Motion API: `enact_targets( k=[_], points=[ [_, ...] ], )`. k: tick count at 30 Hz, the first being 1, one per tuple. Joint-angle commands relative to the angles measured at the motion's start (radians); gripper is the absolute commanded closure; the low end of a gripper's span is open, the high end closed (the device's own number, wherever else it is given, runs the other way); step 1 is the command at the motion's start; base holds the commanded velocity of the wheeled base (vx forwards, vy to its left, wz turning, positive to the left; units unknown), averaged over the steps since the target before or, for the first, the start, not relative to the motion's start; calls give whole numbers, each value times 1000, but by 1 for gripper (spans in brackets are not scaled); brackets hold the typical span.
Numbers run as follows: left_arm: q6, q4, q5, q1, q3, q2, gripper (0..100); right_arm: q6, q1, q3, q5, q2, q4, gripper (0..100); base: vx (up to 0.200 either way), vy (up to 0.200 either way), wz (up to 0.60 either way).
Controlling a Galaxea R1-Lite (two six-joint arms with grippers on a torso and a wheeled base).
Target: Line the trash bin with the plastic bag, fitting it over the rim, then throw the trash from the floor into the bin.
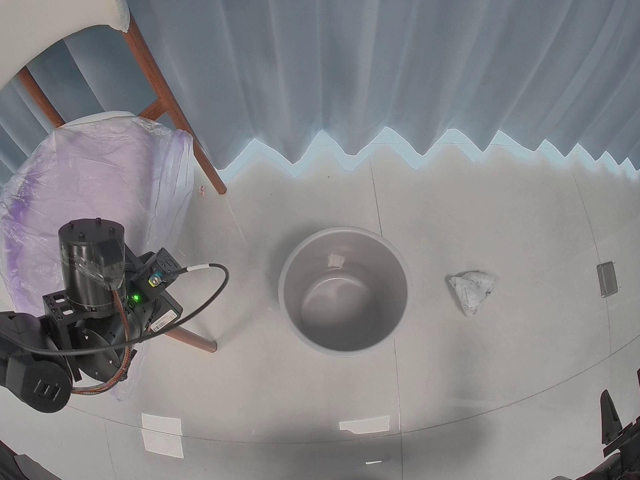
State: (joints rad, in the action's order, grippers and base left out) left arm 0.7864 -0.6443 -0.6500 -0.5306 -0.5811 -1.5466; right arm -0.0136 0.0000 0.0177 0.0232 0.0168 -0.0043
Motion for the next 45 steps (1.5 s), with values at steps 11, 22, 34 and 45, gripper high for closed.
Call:
enact_targets(
  k=[11,22,34,45],
  points=[
    [-392,48,99,51,-23,227,100,0,0,-18,0,-17,0,0,0,0,0],
    [-746,368,461,52,-43,542,100,0,0,-18,0,-17,0,0,0,0,0],
    [-1049,314,550,-43,-171,519,100,0,0,-18,0,-17,0,0,0,0,0],
    [-1070,198,693,-207,-172,419,100,0,0,-18,0,-17,0,0,0,0,0]
  ],
)
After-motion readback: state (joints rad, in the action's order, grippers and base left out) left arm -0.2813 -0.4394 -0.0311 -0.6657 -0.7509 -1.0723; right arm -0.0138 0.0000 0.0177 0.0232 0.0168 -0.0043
